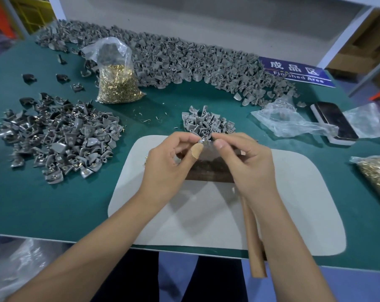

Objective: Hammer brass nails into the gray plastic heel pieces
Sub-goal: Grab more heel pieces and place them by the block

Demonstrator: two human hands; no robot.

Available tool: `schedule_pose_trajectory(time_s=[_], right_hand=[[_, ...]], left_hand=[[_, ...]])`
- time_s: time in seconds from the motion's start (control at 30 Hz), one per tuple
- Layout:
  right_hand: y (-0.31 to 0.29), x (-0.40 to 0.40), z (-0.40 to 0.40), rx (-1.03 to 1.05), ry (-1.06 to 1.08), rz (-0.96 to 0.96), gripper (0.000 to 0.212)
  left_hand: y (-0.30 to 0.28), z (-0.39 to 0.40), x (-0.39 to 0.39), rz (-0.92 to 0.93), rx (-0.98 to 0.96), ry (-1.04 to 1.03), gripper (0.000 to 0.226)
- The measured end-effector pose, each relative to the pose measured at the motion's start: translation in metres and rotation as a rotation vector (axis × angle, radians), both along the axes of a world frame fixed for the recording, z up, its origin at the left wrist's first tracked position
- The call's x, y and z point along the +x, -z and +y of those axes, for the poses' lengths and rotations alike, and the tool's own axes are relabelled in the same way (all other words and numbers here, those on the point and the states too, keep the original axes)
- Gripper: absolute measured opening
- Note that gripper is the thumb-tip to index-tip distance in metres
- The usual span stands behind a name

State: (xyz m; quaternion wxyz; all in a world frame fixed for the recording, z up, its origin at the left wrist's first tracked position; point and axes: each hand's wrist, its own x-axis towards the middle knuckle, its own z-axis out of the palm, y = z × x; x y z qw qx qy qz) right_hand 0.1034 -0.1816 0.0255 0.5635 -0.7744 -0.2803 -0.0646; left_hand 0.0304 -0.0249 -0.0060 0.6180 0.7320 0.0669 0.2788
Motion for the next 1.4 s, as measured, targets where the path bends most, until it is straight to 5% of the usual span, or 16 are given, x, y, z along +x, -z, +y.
schedule_pose_trajectory(time_s=[0.07, 0.17, 0.3, 0.5, 0.63, 0.73, 0.87, 0.97, 1.07, 1.4], right_hand=[[0.001, -0.002, -0.016, -0.064, 0.216, -0.036, 0.014], [0.009, -0.001, -0.036, -0.508, 0.498, 0.043, 0.021], [0.009, 0.004, -0.040, -0.792, 0.424, 0.276, 0.025], [-0.008, 0.027, -0.034, -0.970, 0.301, 0.280, 0.021], [-0.013, 0.038, -0.042, -0.952, 0.279, 0.309, 0.037], [-0.013, 0.042, -0.046, -0.955, 0.289, 0.308, 0.030], [-0.027, 0.030, -0.055, -0.647, 0.297, 0.368, 0.023], [-0.043, -0.001, -0.054, -0.479, 0.194, 0.211, 0.029], [-0.043, -0.030, -0.046, -0.556, 0.110, 0.019, 0.021], [-0.028, -0.045, -0.028, -0.584, 0.184, -0.049, 0.021]], left_hand=[[0.000, 0.001, 0.000, 0.017, 0.146, -0.023, 0.009], [0.002, 0.003, -0.001, 0.034, 0.432, -0.083, 0.004], [0.002, 0.007, -0.001, 0.059, 0.507, -0.122, 0.004], [0.001, 0.007, 0.001, 0.068, 0.541, -0.106, 0.006], [0.002, 0.007, 0.000, 0.084, 0.505, -0.076, 0.005], [0.002, 0.008, -0.002, 0.082, 0.469, -0.077, 0.004], [0.002, 0.010, -0.002, 0.041, 0.494, -0.078, 0.004], [0.001, 0.010, -0.001, 0.035, 0.506, -0.101, 0.004], [0.002, 0.010, 0.000, 0.042, 0.535, -0.099, 0.002], [0.003, 0.010, -0.001, 0.053, 0.541, -0.126, 0.002]])
